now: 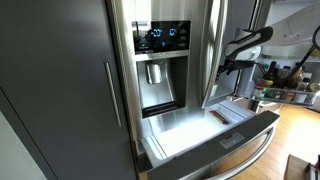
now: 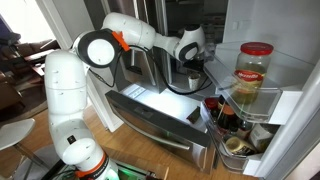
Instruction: Take the candy bar out of the cup
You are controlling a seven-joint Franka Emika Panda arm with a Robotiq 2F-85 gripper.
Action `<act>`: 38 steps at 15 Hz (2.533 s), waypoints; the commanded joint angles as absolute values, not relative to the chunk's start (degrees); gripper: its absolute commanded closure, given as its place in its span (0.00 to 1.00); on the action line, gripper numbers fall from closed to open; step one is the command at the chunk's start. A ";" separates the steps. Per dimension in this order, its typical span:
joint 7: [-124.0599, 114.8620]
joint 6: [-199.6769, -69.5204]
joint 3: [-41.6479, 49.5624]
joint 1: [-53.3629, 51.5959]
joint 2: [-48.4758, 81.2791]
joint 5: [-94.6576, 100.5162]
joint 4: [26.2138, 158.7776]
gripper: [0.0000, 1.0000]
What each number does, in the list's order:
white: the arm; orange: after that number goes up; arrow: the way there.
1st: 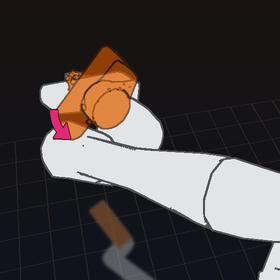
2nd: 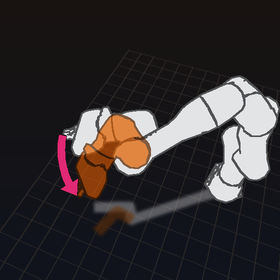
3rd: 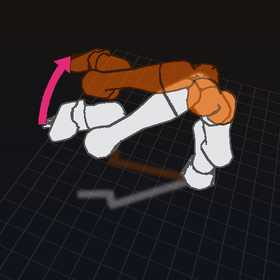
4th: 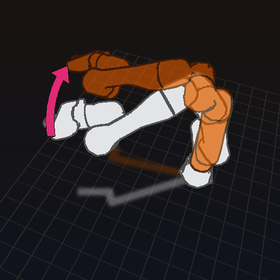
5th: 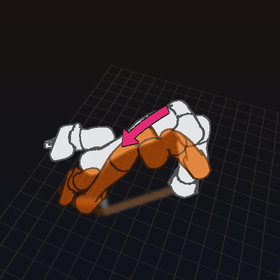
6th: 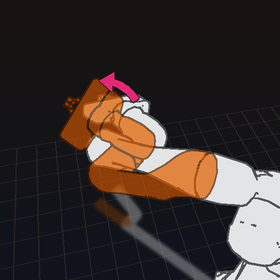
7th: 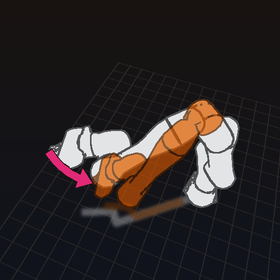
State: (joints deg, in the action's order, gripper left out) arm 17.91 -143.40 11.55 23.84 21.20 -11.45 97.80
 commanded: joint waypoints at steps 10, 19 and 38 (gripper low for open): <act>20.52 -136.97 7.79 27.67 26.18 -17.62 93.97 0.02; 20.65 -134.52 7.30 28.51 27.26 -19.73 92.21 0.69; 22.36 -124.01 9.25 24.36 13.52 -13.20 104.46 0.99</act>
State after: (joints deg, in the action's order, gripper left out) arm 21.27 -126.83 7.94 26.16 20.27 -15.98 97.58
